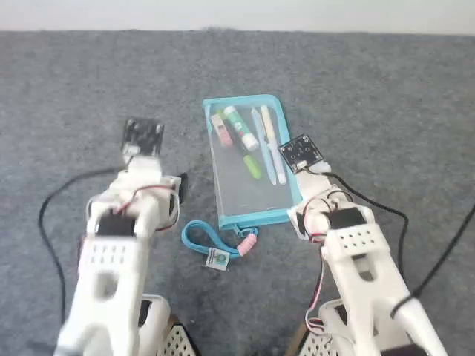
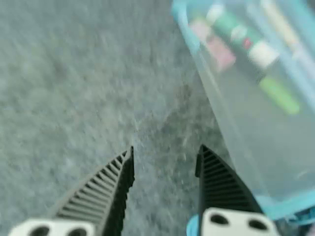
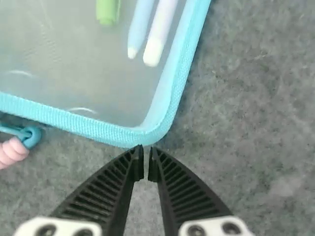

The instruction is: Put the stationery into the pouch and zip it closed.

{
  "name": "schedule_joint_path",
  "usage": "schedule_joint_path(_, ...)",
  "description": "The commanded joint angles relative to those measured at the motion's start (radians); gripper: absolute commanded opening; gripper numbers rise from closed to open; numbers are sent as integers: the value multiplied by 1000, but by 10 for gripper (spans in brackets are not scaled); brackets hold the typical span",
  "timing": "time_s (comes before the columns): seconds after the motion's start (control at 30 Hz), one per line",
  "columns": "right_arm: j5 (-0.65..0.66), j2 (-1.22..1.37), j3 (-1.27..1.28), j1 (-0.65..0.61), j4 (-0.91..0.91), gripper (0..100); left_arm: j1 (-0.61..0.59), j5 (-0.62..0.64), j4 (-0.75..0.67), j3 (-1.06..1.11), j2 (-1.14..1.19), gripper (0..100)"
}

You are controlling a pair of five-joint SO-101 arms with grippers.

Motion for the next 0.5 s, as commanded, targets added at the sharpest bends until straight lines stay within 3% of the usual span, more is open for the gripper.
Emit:
schedule_joint_path(0.0,-12,30,-74,-2,-22,37,-3,-11,-29,-130,209,192)
schedule_joint_path(0.27,-12,38,-78,-2,-22,37,-3,-12,-8,-139,187,192)
schedule_joint_path(0.47,-12,-19,-74,-1,-5,37,-5,-12,-6,2,-153,192)
